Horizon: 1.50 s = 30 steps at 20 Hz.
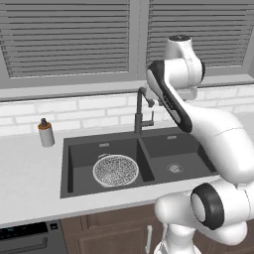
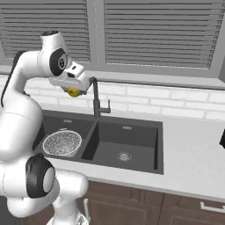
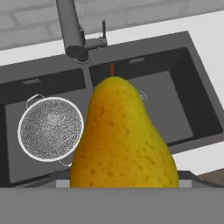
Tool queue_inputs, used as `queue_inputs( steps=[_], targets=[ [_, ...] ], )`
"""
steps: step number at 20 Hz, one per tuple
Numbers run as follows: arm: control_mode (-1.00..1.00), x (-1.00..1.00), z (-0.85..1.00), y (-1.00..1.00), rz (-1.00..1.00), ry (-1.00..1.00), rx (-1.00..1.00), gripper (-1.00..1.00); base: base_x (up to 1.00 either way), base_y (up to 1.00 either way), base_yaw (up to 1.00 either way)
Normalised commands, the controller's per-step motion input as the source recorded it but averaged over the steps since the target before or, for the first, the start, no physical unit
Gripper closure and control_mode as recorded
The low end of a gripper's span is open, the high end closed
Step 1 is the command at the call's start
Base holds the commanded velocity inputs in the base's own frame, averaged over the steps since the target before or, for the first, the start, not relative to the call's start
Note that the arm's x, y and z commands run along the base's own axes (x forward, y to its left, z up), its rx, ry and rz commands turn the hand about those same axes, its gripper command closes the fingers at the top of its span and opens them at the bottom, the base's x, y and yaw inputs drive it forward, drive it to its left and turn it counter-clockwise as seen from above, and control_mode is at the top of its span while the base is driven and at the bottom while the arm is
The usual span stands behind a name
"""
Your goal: Put the colander in the sink, put the pear in the colander, and turn on the sink faucet and pour water over the colander.
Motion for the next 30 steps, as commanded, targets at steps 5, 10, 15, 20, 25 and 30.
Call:
queue_inputs(
  steps=[5,10,15,20,25,30],
  targets=[
    [-1.00,0.05,-0.22,1.00,0.00,-0.06,0.00,1.00,0.00,0.00,0.00],
    [-1.00,0.40,-0.10,1.00,0.00,0.11,-0.01,1.00,0.00,0.00,0.00],
    [-1.00,0.64,-0.46,1.00,0.00,0.25,-0.05,1.00,0.00,0.00,0.00],
    [-1.00,0.51,-0.79,0.93,-0.03,0.09,-0.11,1.00,0.00,0.00,0.00],
    [-1.00,0.27,-0.84,0.23,-0.04,0.00,-0.06,1.00,0.00,0.00,0.00],
    [-1.00,0.16,-0.70,-0.12,0.00,0.00,0.00,1.00,0.00,0.00,0.00]
  ],
)
